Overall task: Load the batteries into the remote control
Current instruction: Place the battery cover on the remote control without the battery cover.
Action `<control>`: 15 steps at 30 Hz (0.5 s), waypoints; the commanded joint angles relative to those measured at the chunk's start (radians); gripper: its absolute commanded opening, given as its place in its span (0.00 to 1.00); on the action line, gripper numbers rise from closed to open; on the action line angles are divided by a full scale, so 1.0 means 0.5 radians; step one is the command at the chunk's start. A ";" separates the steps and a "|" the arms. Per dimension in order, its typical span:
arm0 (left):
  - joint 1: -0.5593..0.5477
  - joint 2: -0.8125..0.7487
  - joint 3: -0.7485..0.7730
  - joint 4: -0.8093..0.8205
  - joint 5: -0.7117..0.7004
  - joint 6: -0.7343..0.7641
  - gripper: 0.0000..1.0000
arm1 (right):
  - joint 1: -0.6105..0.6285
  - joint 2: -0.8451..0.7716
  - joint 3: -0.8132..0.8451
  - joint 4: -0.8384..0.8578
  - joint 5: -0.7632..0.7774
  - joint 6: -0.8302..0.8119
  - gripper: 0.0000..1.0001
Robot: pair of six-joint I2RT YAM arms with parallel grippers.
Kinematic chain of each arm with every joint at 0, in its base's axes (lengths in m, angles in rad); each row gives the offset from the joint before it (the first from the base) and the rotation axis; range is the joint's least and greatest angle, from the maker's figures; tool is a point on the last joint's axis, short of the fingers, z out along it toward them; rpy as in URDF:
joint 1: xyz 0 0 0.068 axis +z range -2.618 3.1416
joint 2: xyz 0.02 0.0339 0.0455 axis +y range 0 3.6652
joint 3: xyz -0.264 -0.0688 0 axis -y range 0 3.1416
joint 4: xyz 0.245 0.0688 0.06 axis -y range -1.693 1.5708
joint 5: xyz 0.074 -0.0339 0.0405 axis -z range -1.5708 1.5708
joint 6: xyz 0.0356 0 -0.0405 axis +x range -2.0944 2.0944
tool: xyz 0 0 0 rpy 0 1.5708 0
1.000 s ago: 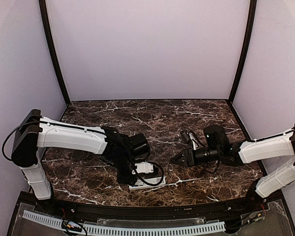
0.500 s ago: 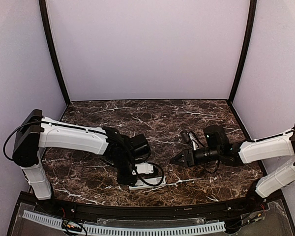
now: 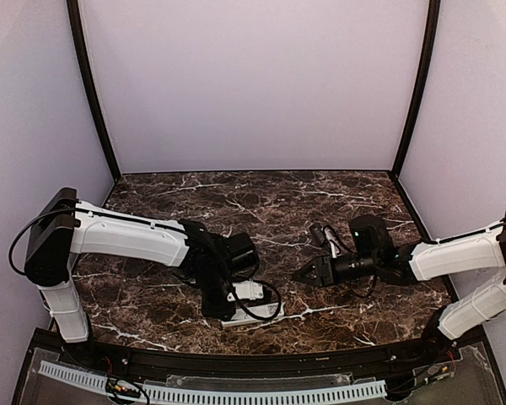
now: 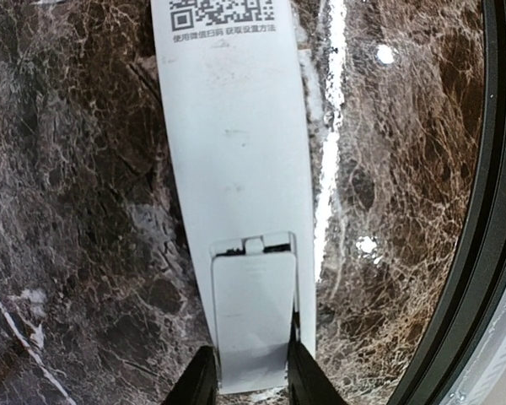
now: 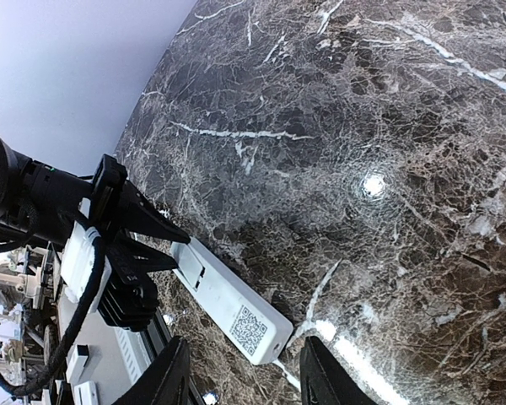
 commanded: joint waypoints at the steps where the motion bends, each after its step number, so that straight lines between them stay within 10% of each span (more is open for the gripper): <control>1: -0.010 0.005 0.033 -0.071 0.022 -0.018 0.31 | -0.017 0.006 -0.025 0.066 -0.006 -0.017 0.44; 15: -0.010 -0.060 0.094 -0.086 -0.002 -0.018 0.46 | -0.018 0.027 -0.025 0.085 -0.031 -0.017 0.44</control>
